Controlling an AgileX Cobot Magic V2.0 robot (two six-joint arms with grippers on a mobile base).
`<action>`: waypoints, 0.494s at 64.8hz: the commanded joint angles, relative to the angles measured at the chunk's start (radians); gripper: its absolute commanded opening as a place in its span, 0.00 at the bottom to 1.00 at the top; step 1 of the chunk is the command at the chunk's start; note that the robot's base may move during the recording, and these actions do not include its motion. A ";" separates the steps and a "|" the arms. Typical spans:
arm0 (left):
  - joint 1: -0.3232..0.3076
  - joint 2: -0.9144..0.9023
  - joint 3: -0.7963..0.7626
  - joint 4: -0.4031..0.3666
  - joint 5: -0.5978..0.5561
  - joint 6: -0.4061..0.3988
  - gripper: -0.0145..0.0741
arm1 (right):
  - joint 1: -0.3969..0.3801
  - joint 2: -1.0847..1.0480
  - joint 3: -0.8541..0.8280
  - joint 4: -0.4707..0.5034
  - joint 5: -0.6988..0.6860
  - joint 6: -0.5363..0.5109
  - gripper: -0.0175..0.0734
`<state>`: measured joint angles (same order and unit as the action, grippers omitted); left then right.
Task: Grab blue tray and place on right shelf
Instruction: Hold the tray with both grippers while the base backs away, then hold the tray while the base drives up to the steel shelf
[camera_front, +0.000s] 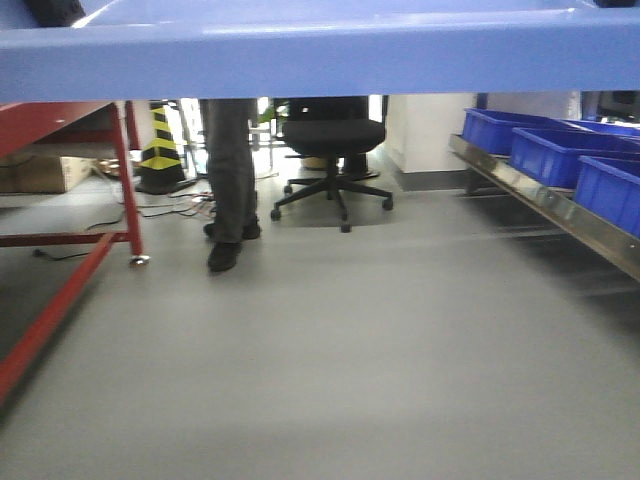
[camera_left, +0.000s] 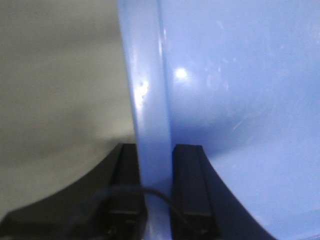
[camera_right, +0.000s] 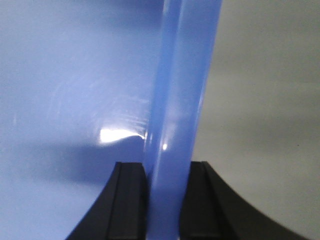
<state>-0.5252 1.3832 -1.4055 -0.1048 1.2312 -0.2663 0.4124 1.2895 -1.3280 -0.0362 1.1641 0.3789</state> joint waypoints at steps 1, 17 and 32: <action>-0.012 -0.035 -0.024 -0.013 0.108 0.031 0.11 | -0.003 -0.033 -0.030 -0.028 -0.057 -0.024 0.25; -0.012 -0.035 -0.024 -0.013 0.108 0.031 0.11 | -0.003 -0.033 -0.030 -0.028 -0.057 -0.024 0.25; -0.012 -0.035 -0.024 -0.013 0.108 0.031 0.11 | -0.003 -0.033 -0.030 -0.028 -0.057 -0.024 0.25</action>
<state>-0.5252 1.3832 -1.4055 -0.1061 1.2312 -0.2663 0.4124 1.2895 -1.3280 -0.0362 1.1641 0.3789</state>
